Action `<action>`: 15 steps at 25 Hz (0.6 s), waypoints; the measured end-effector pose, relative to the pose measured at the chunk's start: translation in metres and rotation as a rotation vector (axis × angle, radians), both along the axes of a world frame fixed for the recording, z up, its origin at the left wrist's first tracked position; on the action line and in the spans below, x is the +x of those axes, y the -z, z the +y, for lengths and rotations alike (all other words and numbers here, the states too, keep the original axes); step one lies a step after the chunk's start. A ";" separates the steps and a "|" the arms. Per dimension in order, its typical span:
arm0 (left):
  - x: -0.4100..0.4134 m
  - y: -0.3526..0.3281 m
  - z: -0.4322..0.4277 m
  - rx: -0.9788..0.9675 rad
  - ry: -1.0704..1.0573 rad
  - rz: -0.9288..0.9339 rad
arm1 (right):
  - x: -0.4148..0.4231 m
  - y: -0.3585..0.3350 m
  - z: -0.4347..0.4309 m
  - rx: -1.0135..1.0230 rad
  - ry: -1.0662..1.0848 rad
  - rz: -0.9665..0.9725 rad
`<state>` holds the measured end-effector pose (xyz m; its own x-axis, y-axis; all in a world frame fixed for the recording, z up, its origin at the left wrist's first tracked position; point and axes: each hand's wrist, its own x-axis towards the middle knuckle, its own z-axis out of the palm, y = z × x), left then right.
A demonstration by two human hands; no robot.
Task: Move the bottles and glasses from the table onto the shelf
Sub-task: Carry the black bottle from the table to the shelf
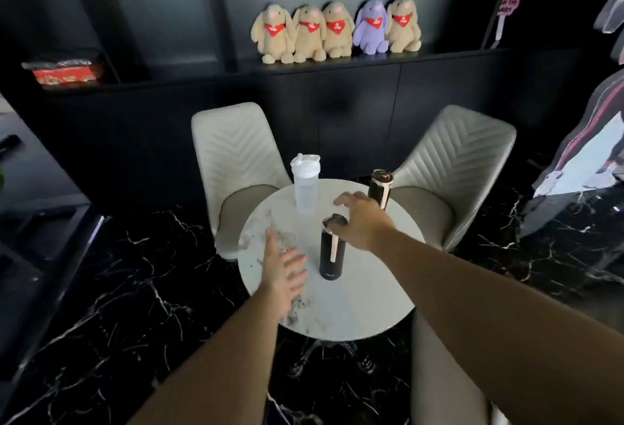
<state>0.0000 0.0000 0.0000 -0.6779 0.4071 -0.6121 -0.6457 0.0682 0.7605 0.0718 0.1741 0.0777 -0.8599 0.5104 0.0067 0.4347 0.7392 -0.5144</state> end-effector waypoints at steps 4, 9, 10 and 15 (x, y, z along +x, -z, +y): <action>0.005 0.063 0.044 -0.015 -0.162 -0.220 | -0.039 0.045 0.021 0.135 -0.101 -0.203; 0.000 0.102 0.080 -0.009 -0.213 -0.307 | -0.060 0.084 0.039 0.130 -0.151 -0.256; 0.003 0.107 0.085 -0.009 -0.205 -0.316 | -0.060 0.086 0.039 0.110 -0.165 -0.239; 0.007 0.103 0.098 0.056 -0.208 -0.362 | -0.051 0.069 0.050 0.190 -0.269 -0.168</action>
<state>0.0074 0.0977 -0.1034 -0.4939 0.3241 -0.8068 -0.8679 -0.1267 0.4804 0.0208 0.2242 0.0088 -0.9604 0.2690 -0.0729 0.2784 0.9140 -0.2952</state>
